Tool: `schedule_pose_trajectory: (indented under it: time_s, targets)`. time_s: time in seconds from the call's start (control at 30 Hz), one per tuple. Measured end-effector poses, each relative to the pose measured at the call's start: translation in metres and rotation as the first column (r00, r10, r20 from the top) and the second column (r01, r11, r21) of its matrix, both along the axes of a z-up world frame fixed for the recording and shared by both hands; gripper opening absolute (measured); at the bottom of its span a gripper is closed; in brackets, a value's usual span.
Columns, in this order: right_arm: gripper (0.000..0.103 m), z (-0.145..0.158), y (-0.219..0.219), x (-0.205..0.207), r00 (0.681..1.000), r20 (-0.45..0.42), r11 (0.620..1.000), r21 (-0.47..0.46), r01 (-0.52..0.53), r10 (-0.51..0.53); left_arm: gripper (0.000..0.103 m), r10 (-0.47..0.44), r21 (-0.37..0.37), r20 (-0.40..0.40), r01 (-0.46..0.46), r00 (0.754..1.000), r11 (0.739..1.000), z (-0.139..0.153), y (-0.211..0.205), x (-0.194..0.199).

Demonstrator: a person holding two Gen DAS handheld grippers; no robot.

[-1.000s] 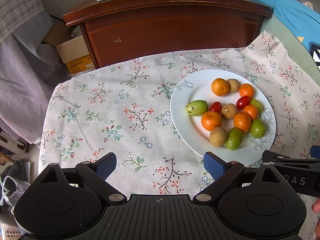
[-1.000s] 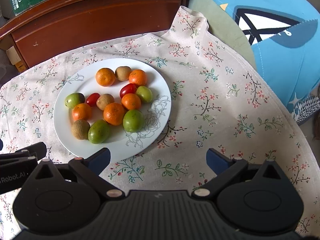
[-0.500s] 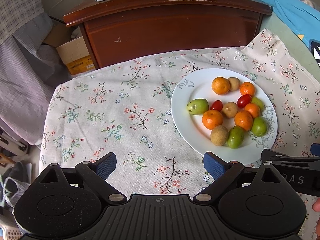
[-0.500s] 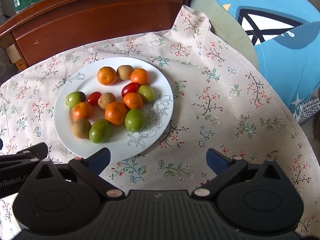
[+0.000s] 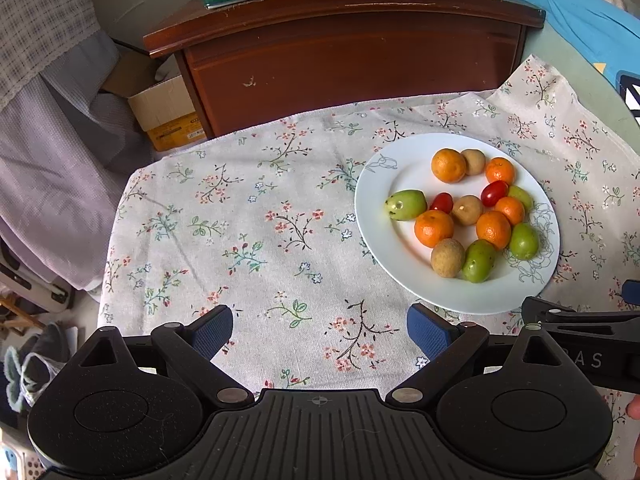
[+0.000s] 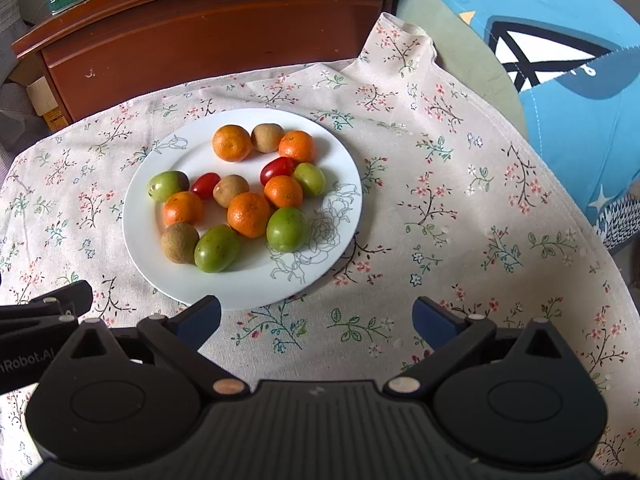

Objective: Organize fruits

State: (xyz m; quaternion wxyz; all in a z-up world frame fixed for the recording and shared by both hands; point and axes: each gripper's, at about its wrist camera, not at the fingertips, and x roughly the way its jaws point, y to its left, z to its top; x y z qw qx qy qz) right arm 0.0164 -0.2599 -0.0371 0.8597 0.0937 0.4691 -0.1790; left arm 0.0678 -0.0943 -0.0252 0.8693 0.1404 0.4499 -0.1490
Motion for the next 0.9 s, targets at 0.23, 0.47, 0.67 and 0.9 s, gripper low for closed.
schedule_pose_trajectory:
  time_s: [0.23,0.47,0.67,0.9]
  targets:
    - [0.101,0.0,0.007,-0.008,1.0,-0.007,1.0,0.005,-0.03,0.03,0.095,-0.007,0.022,0.013,0.007,1.0,1.0,0.004,0.008,-0.011]
    - [0.101,-0.007,0.022,-0.022,0.992,0.004,0.992,0.018,-0.123,0.123,0.095,0.004,0.023,0.018,-0.005,1.0,1.0,0.007,0.023,-0.021]
    - [0.101,-0.017,0.041,-0.039,0.967,0.063,0.961,0.111,-0.254,0.249,0.095,0.017,0.026,0.013,-0.018,1.0,1.0,0.006,0.037,-0.031]
    - [0.101,-0.038,0.073,-0.059,0.868,0.152,0.864,0.113,-0.49,0.472,0.095,0.053,0.004,-0.001,-0.053,0.999,0.999,0.005,0.057,-0.041]
